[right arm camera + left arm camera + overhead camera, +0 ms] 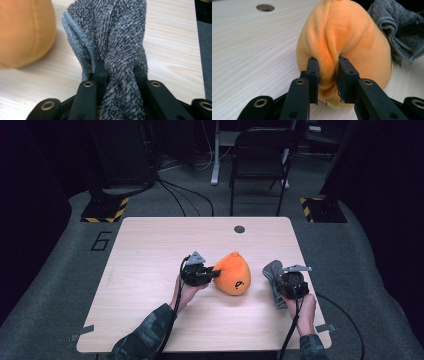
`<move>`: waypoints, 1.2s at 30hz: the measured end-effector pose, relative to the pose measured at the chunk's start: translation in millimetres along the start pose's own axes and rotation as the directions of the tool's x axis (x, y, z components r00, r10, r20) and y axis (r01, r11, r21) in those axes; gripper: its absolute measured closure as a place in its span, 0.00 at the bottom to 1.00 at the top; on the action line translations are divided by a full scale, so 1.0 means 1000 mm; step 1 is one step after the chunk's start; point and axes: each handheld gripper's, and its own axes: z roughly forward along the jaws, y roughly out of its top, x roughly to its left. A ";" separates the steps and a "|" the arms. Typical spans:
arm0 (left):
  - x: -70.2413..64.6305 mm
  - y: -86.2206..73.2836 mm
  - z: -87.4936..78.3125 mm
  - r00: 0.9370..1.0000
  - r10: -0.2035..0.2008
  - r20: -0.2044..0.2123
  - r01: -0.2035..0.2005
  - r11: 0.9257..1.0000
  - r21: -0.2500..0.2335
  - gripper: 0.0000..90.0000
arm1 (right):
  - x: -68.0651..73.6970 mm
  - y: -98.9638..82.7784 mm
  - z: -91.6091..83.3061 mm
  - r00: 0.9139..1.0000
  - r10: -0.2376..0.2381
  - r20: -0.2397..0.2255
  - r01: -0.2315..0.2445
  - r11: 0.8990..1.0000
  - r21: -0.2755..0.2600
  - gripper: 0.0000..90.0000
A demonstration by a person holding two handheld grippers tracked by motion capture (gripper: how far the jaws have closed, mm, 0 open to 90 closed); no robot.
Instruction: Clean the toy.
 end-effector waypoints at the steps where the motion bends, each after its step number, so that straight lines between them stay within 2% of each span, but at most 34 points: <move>1: 0.004 -0.001 0.000 1.000 -0.028 0.006 0.028 1.000 0.001 0.80 | -0.001 -0.002 0.002 1.000 0.005 0.001 -0.005 1.000 0.000 0.80; 5: 0.017 -0.004 0.002 0.992 -0.121 0.023 0.121 0.993 0.003 0.78 | -0.006 -0.008 0.010 1.000 0.016 0.006 -0.016 1.000 0.027 0.79; 8: 0.023 -0.005 0.004 0.990 -0.139 -0.002 0.139 0.990 0.000 0.71 | -0.006 -0.011 0.017 1.000 0.023 0.016 -0.023 0.999 0.039 0.78; 10: 0.022 -0.004 0.003 0.992 -0.114 -0.053 0.114 0.993 -0.003 0.64 | -0.005 -0.012 0.022 1.000 0.021 0.019 -0.022 0.999 0.043 0.74; 11: 0.021 -0.002 0.003 0.993 -0.086 -0.085 0.086 0.996 -0.005 0.60 | -0.003 -0.012 0.023 1.000 0.020 0.022 -0.021 0.998 0.058 0.72; 12: 0.019 -0.001 0.002 0.990 -0.063 -0.123 0.062 0.998 -0.007 0.55 | -0.002 -0.012 0.025 0.999 0.017 0.028 -0.019 0.997 0.069 0.69; 13: 0.017 0.001 0.001 0.988 -0.021 -0.156 0.023 1.000 0.006 0.50 | -0.001 -0.013 0.028 0.999 0.008 0.035 -0.011 0.997 0.073 0.65; 15: 0.013 0.002 0.001 0.978 0.023 -0.207 -0.021 1.000 0.010 0.43 | 0.000 -0.012 0.030 0.999 0.002 0.042 -0.005 0.997 0.081 0.59; 17: 0.011 0.003 0.001 0.971 0.050 -0.232 -0.048 0.999 0.016 0.38 | 0.000 -0.012 0.030 0.999 0.008 0.046 -0.011 0.997 0.080 0.52; 21: 0.009 0.006 -0.002 0.952 0.077 -0.297 -0.078 0.997 0.007 0.25 | -0.002 -0.010 0.024 0.999 0.022 0.042 -0.024 0.998 0.056 0.39; 22: 0.009 0.007 -0.004 0.950 0.082 -0.300 -0.084 0.996 0.007 0.23 | -0.002 -0.009 0.022 0.999 0.023 0.046 -0.025 0.999 0.044 0.32; 23: 0.009 0.007 -0.006 0.951 0.078 -0.299 -0.084 0.996 -0.006 0.23 | -0.003 -0.008 0.019 0.998 0.034 0.049 -0.035 0.999 0.039 0.30; 26: 0.007 0.010 -0.013 0.948 0.087 -0.306 -0.098 0.995 -0.021 0.19 | -0.004 -0.007 0.009 0.999 0.036 0.021 -0.036 0.999 0.002 0.19; 28: 0.004 0.012 -0.018 0.947 0.094 -0.307 -0.108 0.994 -0.031 0.18 | -0.003 -0.007 0.004 1.000 0.029 0.007 -0.029 1.000 -0.011 0.16; 30: 0.001 0.012 -0.024 0.949 0.104 -0.298 -0.120 0.992 -0.037 0.18 | -0.002 -0.009 -0.001 1.000 0.016 0.000 -0.016 1.000 -0.026 0.14; 32: -0.002 0.010 -0.030 0.949 0.125 -0.289 -0.138 0.990 -0.026 0.17 | -0.002 -0.011 -0.006 1.000 -0.005 -0.007 0.005 0.999 -0.039 0.12; 33: -0.004 0.009 -0.032 0.948 0.134 -0.289 -0.148 0.989 -0.027 0.17 | -0.001 -0.012 -0.008 1.000 0.000 -0.010 -0.001 0.999 -0.039 0.10; 36: -0.006 0.003 -0.041 0.951 0.142 -0.276 -0.157 0.987 -0.032 0.15 | -0.002 -0.017 -0.014 1.000 -0.007 -0.025 0.006 0.999 -0.050 0.07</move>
